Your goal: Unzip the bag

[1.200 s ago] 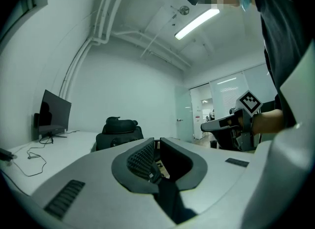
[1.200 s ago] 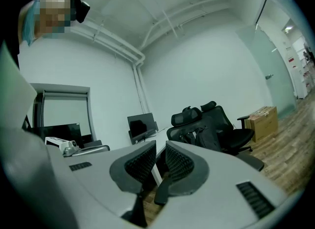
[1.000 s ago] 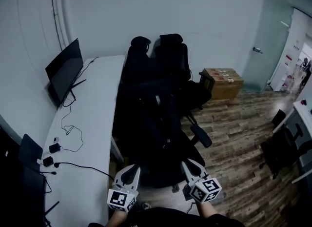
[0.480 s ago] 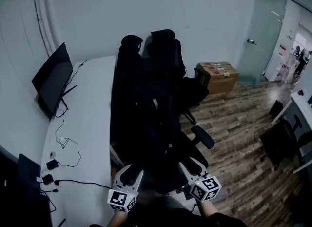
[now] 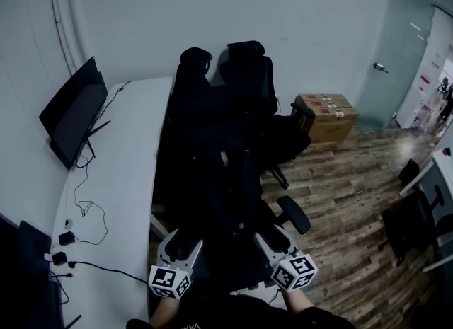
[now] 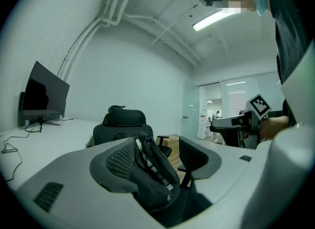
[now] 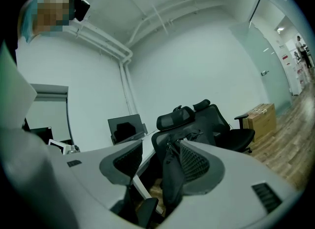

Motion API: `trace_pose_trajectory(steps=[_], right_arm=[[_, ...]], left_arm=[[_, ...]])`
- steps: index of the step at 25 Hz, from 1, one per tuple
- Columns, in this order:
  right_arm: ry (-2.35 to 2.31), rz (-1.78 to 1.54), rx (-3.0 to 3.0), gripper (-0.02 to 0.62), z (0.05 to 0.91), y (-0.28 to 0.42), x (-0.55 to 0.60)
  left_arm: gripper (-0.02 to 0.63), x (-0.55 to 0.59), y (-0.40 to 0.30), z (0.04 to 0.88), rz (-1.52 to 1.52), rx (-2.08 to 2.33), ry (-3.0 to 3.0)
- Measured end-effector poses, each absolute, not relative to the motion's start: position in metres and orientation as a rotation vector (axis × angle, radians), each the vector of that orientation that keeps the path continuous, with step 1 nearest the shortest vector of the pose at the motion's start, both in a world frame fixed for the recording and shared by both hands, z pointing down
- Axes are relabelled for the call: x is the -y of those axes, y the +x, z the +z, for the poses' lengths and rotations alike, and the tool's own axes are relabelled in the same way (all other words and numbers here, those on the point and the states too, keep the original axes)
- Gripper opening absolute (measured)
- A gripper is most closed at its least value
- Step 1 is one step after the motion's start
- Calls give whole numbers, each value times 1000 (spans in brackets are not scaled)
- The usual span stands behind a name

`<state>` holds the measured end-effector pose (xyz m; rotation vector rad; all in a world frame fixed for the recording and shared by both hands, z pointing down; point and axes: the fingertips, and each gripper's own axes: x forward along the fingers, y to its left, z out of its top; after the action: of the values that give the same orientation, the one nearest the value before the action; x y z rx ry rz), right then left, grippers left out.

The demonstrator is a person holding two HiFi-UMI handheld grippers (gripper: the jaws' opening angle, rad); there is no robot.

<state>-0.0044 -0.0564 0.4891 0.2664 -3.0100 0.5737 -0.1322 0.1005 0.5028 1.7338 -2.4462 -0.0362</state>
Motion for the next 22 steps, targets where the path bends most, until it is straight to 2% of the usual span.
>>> trace_pose_trajectory(steps=[3, 14, 16, 22], right_arm=[[222, 574, 2996, 218, 499, -10, 74], [251, 664, 2938, 218, 533, -60, 111], [286, 665, 2931, 216, 533, -73, 115], [414, 670, 2888, 218, 532, -113, 128]], left_arm=[[302, -83, -150, 508, -30, 2485, 1678], [302, -18, -260, 547, 133, 2401, 1633], [273, -3, -286, 553, 147, 2379, 1643], [265, 45, -366, 576, 172, 2320, 1671]])
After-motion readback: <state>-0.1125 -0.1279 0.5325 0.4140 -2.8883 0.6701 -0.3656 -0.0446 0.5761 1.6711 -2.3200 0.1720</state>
